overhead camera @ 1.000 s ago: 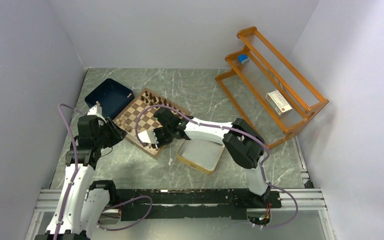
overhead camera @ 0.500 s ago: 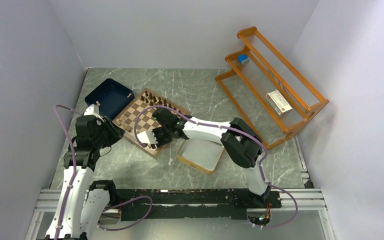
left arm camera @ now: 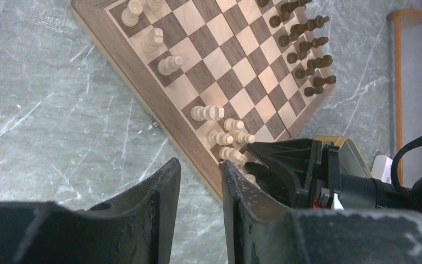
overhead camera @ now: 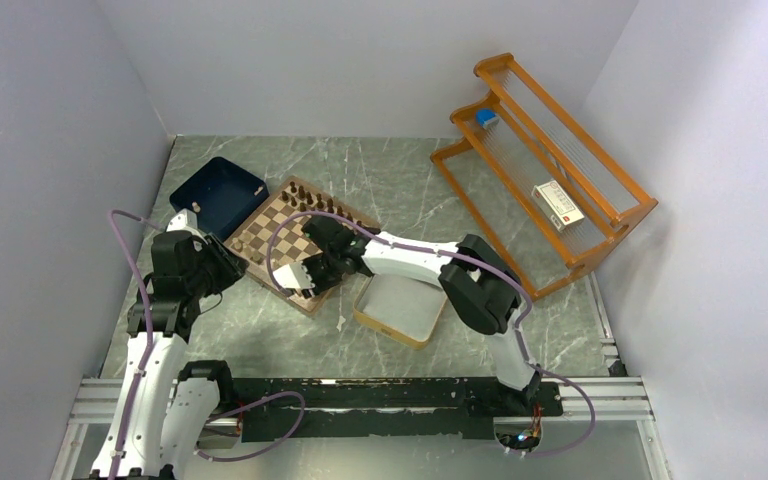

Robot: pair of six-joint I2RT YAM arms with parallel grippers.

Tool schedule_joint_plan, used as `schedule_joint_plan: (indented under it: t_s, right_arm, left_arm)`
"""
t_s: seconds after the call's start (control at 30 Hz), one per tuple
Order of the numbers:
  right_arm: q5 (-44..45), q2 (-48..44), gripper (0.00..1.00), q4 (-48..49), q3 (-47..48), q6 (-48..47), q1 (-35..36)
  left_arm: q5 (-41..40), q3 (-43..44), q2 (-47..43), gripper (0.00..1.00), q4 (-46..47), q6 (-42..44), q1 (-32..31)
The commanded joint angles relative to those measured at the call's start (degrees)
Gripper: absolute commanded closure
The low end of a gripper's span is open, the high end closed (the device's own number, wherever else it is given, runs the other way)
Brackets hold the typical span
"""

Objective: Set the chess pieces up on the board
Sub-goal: Pick up the chess piece from the chessboard.

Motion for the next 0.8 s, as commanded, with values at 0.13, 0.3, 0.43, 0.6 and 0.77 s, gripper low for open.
schedule_joint_plan:
  t_s: [0.13,0.3,0.43,0.6,0.77]
  right_arm:
    - [0.23,3.70,0.65,-6.20,2.99,-2.15,0.26]
    - [1.01,3.61,0.69,-5.15,2.36,-1.56,0.26]
    - [1.44,2.77,0.73,-3.89,1.47,-1.35,0.23]
    - [2.59,0.47,0.75,-1.15,-0.10,-0.84,0.10]
    - [4.18,-2.30,0.76,2.08,-2.21,-0.77,0.11]
  left_arm:
    - [-1.25,1.91,-0.49,0.61,-0.24,-0.20,0.54]
    - [-2.14,2.35,-0.62,0.61,-0.70,0.24,0.53]
    - [-1.98,2.58,-0.80,0.62,-0.81,0.11,0.56]
    - [-2.06,3.53,-0.60,0.62,-1.28,0.33,0.49]
    - [-1.47,4.71,-0.53,0.62,-1.73,0.59,0.50]
